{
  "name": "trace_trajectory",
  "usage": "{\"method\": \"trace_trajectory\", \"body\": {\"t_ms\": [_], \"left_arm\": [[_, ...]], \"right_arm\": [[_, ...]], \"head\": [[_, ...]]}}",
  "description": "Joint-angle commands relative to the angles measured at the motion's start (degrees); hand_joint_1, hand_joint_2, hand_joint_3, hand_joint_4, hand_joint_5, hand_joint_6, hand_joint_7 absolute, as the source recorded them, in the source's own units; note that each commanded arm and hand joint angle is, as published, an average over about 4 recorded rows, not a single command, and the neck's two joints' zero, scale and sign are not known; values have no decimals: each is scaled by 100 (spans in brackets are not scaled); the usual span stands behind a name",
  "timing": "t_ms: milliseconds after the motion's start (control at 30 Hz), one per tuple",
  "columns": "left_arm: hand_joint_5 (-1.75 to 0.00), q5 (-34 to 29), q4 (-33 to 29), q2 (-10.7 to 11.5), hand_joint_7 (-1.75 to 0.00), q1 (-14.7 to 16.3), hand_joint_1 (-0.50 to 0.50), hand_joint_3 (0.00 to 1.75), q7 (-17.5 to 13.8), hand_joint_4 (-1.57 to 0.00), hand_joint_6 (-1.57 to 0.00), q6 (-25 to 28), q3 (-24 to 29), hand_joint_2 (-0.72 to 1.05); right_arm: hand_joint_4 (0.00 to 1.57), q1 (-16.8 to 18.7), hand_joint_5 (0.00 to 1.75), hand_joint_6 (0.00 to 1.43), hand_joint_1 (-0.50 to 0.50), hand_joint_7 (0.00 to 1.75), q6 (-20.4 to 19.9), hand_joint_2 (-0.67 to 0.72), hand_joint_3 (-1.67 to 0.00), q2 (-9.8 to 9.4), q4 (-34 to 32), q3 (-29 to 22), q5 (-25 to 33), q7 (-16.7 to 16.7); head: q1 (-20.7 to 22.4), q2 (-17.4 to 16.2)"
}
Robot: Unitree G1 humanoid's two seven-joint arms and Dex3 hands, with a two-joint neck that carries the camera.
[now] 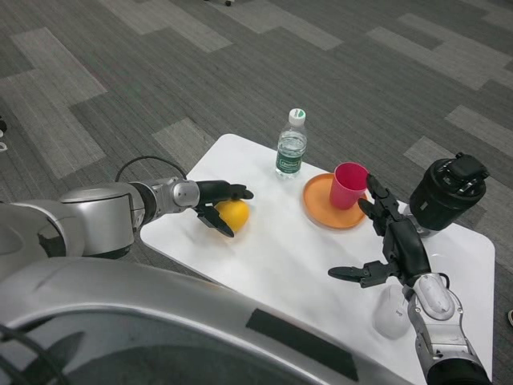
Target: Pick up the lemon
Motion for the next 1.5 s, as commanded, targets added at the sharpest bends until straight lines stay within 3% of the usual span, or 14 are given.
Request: {"method": "trace_trajectory", "body": {"t_ms": [33,233,433,533,667,900,1100,1333,1500], "left_arm": [[-175,299,-40,-30,-37,162,50,7,-147,-146,-41,31,194,96],[-175,556,-231,6,-42,221,50,4,-270,-146,-37,-160,621,96],[-175,1552,-752,14,-44,351,50,7,-479,-146,-31,-185,1636,96],[-175,1690,-1055,52,-49,393,50,0,-580,-145,-30,-178,1866,96],[-175,1780,-1378,104,-49,414,50,9,-699,-142,-26,-176,2102,96],[-175,1754,-1855,190,-49,423,50,4,-830,-142,-24,-176,2372,96],[-175,1029,-2052,190,-49,417,50,7,-859,-142,-24,-308,2550,96],[-175,756,-2052,115,-49,395,50,4,-859,-142,-22,-439,2545,96],[-175,629,-2052,85,-49,373,50,4,-850,-142,-21,-439,2545,96]], "right_arm": [[0,-58,48,0,-4,0,12,3,-40,-19,-14,-18,41,5],[0,-54,48,0,-4,0,12,3,-40,-19,-14,-18,43,0],[0,-54,48,0,-4,0,12,3,-40,-19,-10,-18,45,0],[0,-54,48,0,-4,0,12,3,-40,-19,-10,-20,45,0],[0,-54,48,0,-4,0,12,3,-40,-19,-14,-27,43,0],[0,-54,48,0,-4,0,12,1,-40,-32,10,-49,45,0],[0,-58,48,0,-4,0,12,1,-40,-102,215,-198,41,9],[0,-94,48,0,-4,0,12,-3,-40,-247,439,-436,36,9],[0,-100,48,0,-4,0,12,-3,-40,-311,463,-550,36,9]], "head": [[-5,7],[-3,23],[-8,64],[-29,89],[-58,116],[-315,294],[-1090,539],[-2306,616],[-2873,585]]}}
